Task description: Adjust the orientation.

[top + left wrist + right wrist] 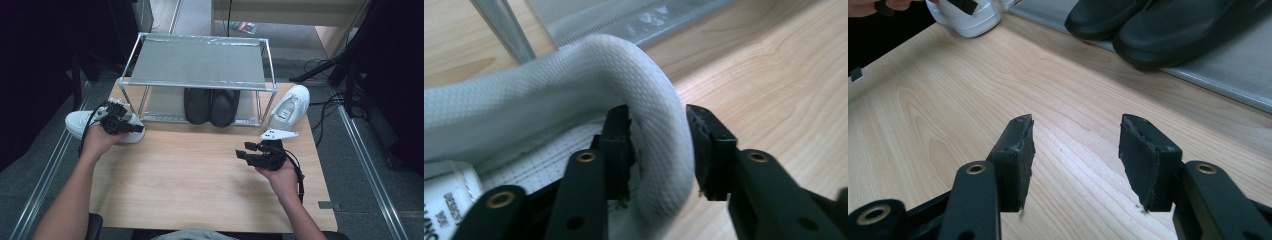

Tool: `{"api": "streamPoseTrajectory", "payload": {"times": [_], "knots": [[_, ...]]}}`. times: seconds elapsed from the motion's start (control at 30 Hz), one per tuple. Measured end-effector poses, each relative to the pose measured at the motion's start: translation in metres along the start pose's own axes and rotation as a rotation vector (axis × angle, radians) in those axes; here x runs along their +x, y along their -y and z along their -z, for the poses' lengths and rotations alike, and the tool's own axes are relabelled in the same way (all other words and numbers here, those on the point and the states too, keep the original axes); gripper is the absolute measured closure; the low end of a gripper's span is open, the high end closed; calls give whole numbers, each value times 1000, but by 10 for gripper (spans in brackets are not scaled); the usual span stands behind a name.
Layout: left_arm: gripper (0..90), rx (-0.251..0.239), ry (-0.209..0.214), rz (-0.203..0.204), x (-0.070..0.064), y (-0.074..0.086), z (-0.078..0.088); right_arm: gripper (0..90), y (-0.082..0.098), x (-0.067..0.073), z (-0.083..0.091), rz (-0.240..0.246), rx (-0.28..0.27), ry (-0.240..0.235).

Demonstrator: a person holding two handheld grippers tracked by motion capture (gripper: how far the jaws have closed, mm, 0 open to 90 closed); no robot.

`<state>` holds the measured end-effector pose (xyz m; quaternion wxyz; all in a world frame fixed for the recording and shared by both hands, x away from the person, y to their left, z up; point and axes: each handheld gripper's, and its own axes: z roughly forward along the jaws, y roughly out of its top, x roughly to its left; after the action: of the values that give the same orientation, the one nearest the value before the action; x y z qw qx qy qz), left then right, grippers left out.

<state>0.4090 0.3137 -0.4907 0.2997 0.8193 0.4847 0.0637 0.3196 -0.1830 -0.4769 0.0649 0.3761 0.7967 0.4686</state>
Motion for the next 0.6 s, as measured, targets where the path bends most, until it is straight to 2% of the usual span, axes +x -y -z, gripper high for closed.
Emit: {"api": "streamPoseTrajectory", "payload": {"times": [0.07, 0.17, 0.23, 0.37, 0.6], "knots": [[721, 17, -15, -35, -2, 0, -2, 494, 1, 0, 2, -3, 1, 6], [745, 22, -19, -38, -2, 0, -2, 491, 2, -1, 2, -6, -2, 10], [762, 26, -32, -57, -4, 0, -1, 488, 2, -1, 3, -3, -2, 16], [775, 56, -68, -65, -9, -4, -1, 485, 1, -2, 5, -3, -10, 22], [785, 69, -72, -57, -14, -3, 8, 485, -1, -3, 3, -6, -6, 12]]}}
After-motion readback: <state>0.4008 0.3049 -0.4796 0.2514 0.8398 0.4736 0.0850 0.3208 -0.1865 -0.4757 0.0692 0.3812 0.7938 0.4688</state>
